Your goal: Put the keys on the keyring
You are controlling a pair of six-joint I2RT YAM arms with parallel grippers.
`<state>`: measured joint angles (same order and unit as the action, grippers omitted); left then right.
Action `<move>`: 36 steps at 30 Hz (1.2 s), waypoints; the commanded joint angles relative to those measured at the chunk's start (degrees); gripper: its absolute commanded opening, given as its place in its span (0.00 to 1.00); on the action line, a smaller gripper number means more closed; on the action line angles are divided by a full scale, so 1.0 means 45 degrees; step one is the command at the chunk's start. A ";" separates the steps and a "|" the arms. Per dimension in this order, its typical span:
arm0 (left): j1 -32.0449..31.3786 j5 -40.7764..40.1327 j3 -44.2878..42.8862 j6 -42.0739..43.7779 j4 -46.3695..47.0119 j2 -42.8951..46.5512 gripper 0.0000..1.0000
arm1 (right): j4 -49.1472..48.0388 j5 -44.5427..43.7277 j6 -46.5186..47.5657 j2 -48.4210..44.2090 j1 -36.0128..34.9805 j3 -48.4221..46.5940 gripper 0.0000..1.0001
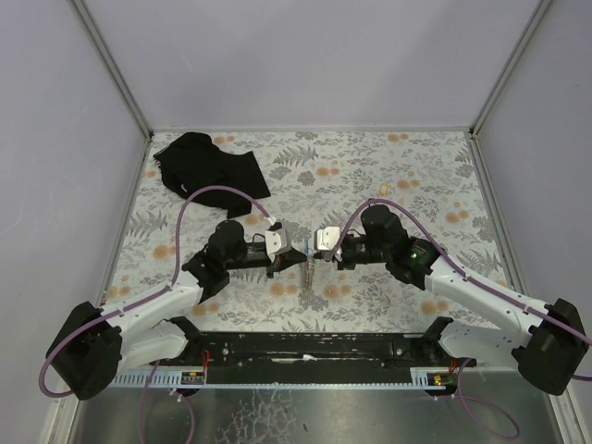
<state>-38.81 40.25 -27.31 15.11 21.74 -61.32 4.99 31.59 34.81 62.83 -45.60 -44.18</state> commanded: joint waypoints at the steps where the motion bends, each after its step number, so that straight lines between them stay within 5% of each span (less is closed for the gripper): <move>1: 0.0025 -0.0297 -0.0519 -0.0047 0.0071 0.0064 0.00 | 0.0024 0.0337 0.0270 -0.0458 -0.0100 -0.0564 0.00; 31: 0.0064 -0.1277 -0.0716 -0.0696 -0.0045 -0.0079 0.00 | -0.0230 -0.0751 0.0263 -0.0651 -0.0120 -0.0110 0.00; 36: 0.0088 -0.1040 -0.0485 -0.0768 0.0419 -0.0062 0.00 | -0.1589 -0.1551 -0.0040 -0.1413 -0.0120 0.0828 0.15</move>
<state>-38.85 35.27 -30.24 12.67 18.06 -62.70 4.58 28.47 35.97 59.48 -45.65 -42.26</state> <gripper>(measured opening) 0.008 0.113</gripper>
